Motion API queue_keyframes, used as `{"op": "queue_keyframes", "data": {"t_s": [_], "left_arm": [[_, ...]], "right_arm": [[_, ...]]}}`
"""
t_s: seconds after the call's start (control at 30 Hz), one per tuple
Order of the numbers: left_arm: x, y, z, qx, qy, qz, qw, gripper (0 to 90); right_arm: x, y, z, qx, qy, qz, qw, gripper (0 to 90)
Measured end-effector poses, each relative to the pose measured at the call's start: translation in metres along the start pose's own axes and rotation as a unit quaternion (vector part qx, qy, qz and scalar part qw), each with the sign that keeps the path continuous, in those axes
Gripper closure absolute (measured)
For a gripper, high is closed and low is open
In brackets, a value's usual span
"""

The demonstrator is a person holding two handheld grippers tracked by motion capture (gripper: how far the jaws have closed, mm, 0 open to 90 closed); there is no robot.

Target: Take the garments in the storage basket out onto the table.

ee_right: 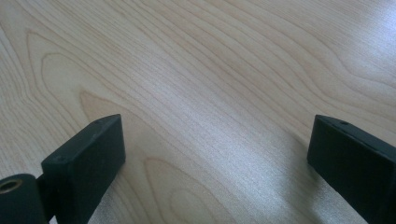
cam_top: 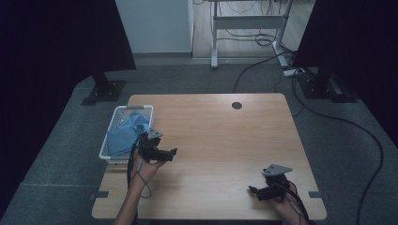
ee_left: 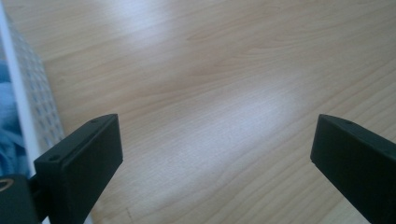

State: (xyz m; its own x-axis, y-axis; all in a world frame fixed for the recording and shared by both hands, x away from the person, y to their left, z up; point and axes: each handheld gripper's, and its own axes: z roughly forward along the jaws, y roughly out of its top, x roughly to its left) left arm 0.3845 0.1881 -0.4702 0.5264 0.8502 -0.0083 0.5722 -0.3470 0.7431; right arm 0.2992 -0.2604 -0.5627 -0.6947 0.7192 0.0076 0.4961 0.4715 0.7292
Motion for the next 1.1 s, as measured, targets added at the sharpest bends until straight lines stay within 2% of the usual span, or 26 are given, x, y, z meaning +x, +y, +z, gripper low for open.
{"op": "queue_keyframes", "data": {"t_s": [0.43,0.77,1.1], "left_arm": [[0.030,0.014,-0.001,0.013,0.036,-0.015,0.9992,0.0],[0.060,0.026,-0.007,0.008,0.062,-0.035,0.9974,0.0],[0.088,0.027,-0.008,0.009,0.078,-0.055,0.9954,0.0]], "right_arm": [[0.000,0.000,0.000,0.000,0.000,0.000,1.0000,4.3],[0.000,0.000,0.000,0.000,0.000,0.001,1.0000,4.3],[0.000,0.000,0.000,0.000,0.000,0.001,1.0000,4.3]]}}
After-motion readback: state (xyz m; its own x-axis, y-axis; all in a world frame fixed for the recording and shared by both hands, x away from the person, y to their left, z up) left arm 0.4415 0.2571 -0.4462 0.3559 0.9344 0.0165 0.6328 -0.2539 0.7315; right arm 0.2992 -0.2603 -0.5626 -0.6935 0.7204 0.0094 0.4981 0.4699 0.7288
